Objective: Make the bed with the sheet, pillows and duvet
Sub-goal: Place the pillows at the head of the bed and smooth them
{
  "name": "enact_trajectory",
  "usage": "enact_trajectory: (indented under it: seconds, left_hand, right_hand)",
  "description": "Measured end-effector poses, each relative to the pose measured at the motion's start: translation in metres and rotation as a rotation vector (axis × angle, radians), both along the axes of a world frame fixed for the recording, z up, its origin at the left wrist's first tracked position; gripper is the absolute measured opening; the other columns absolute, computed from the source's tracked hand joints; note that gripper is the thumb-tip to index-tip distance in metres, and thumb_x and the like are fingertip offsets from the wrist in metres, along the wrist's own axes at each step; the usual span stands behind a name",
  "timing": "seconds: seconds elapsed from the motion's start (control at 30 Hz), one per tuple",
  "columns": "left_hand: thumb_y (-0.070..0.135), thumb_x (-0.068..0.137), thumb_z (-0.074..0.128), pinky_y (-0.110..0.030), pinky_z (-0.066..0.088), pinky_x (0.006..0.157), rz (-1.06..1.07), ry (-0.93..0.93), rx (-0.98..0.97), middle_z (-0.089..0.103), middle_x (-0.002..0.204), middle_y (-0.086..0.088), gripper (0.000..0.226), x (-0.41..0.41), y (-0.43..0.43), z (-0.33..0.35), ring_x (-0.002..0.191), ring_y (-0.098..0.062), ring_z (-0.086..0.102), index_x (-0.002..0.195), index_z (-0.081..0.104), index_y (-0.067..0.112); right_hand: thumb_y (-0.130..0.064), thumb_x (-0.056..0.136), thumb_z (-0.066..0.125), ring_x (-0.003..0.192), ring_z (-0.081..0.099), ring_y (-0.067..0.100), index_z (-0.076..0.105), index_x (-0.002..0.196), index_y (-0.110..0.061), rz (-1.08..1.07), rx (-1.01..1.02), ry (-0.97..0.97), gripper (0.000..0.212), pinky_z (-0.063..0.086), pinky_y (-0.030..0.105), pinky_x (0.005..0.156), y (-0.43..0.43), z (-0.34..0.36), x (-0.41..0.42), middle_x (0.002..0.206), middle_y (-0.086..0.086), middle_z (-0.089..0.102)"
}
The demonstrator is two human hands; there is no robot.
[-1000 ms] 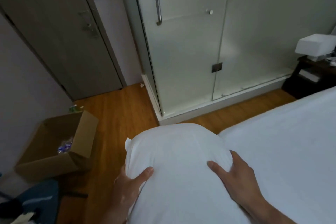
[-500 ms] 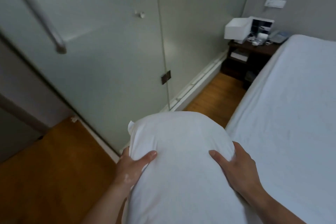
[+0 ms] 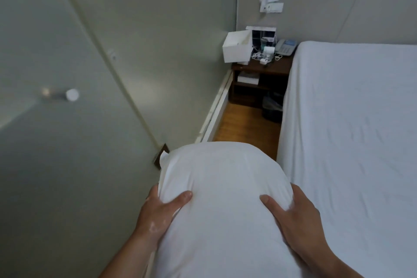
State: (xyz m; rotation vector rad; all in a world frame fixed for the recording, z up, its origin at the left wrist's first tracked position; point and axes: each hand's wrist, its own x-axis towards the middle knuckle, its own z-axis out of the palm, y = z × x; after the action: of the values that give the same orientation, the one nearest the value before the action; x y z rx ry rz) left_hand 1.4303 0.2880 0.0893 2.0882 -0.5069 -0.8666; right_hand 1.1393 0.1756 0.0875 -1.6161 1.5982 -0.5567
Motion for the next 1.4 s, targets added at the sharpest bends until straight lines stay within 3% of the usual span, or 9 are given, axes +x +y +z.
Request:
enact_trajectory:
  seconds: [0.17, 0.3, 0.4, 0.57, 0.7, 0.87, 1.1, 1.27, 1.4]
  left_hand:
    - [0.084, 0.03, 0.078, -0.039, 0.052, 0.091, -0.15, 0.017, -0.051, 0.066, 0.113, 0.011, 0.11, 0.045, -0.142, 0.002, 0.1, -0.012, 0.064, 0.124, 0.056, 0.033]
    - [0.087, 0.028, 0.076, -0.04, 0.051, 0.094, -0.314, 0.036, -0.105, 0.064, 0.118, 0.009, 0.117, 0.073, -0.278, -0.003, 0.105, -0.016, 0.063, 0.129, 0.055, 0.031]
    - [0.081, 0.037, 0.078, -0.042, 0.05, 0.099, -0.455, 0.058, -0.112, 0.063, 0.122, 0.007, 0.112, 0.088, -0.379, 0.001, 0.11, -0.019, 0.062, 0.133, 0.052, 0.031]
    - [0.077, 0.043, 0.08, -0.035, 0.05, 0.087, -0.654, 0.142, -0.136, 0.062, 0.114, 0.017, 0.096, 0.085, -0.518, 0.012, 0.104, -0.011, 0.062, 0.126, 0.052, 0.038]
    - [0.078, 0.041, 0.082, -0.037, 0.053, 0.09, -0.779, 0.155, -0.131, 0.063, 0.116, 0.017, 0.101, 0.071, -0.625, 0.013, 0.104, -0.008, 0.063, 0.13, 0.05, 0.043]
    - [0.072, 0.041, 0.086, -0.04, 0.053, 0.096, -0.85, 0.161, -0.139, 0.065, 0.117, 0.019, 0.101, 0.046, -0.774, 0.007, 0.106, -0.007, 0.064, 0.132, 0.051, 0.046]
    - [0.072, 0.041, 0.085, -0.02, 0.048, 0.075, -0.876, 0.148, -0.145, 0.067, 0.105, 0.027, 0.082, 0.008, -0.959, 0.02, 0.094, 0.007, 0.063, 0.116, 0.055, 0.054]
    - [0.067, 0.043, 0.087, -0.039, 0.051, 0.096, -0.948, 0.164, -0.157, 0.065, 0.117, 0.018, 0.096, -0.019, -1.082, 0.015, 0.106, -0.005, 0.062, 0.13, 0.052, 0.044]
    - [0.065, 0.045, 0.086, -0.045, 0.047, 0.105, -1.086, 0.178, -0.175, 0.062, 0.125, 0.017, 0.104, -0.043, -1.197, 0.009, 0.114, -0.011, 0.06, 0.138, 0.048, 0.04]
  right_hand:
    - [-0.077, 0.07, 0.065, 0.095, 0.063, 0.014, 0.054, 0.12, -0.036, -0.161, -0.008, -0.004, 0.066, 0.049, 0.036, 0.08, -0.096, 0.006, 0.032, 0.101, -0.015, 0.068]
    - [-0.074, 0.071, 0.066, 0.089, 0.062, 0.011, 0.056, 0.106, -0.035, -0.334, -0.055, 0.035, 0.053, 0.045, 0.03, 0.07, -0.178, 0.007, 0.055, 0.092, -0.02, 0.066]
    - [-0.071, 0.071, 0.068, 0.085, 0.061, 0.016, 0.057, 0.103, -0.032, -0.473, -0.095, 0.078, 0.051, 0.043, 0.034, 0.073, -0.235, 0.014, 0.073, 0.089, -0.02, 0.065]
    - [-0.069, 0.068, 0.069, 0.081, 0.057, 0.018, 0.057, 0.106, -0.034, -0.676, -0.142, 0.07, 0.053, 0.041, 0.034, 0.074, -0.318, 0.029, 0.086, 0.086, -0.023, 0.062]
    - [-0.071, 0.063, 0.066, 0.083, 0.054, 0.017, 0.057, 0.106, -0.037, -0.83, -0.173, 0.026, 0.055, 0.04, 0.035, 0.075, -0.387, 0.023, 0.086, 0.086, -0.024, 0.061]
    - [-0.07, 0.064, 0.067, 0.083, 0.055, 0.014, 0.059, 0.109, -0.033, -0.886, -0.179, -0.041, 0.059, 0.04, 0.033, 0.076, -0.517, 0.007, 0.07, 0.089, -0.023, 0.062]
    - [-0.073, 0.069, 0.067, 0.084, 0.062, 0.002, 0.056, 0.113, -0.039, -0.868, -0.156, -0.045, 0.057, 0.043, 0.021, 0.067, -0.697, 0.021, 0.027, 0.089, -0.019, 0.068]
    - [-0.078, 0.064, 0.063, 0.084, 0.061, -0.004, 0.055, 0.114, -0.041, -0.949, -0.161, -0.038, 0.063, 0.043, 0.016, 0.068, -0.805, 0.017, 0.015, 0.09, -0.021, 0.068]
    - [-0.069, 0.07, 0.07, 0.083, 0.058, -0.009, 0.056, 0.113, -0.04, -1.086, -0.178, -0.028, 0.054, 0.04, 0.012, 0.067, -0.889, 0.004, 0.019, 0.089, -0.022, 0.067]
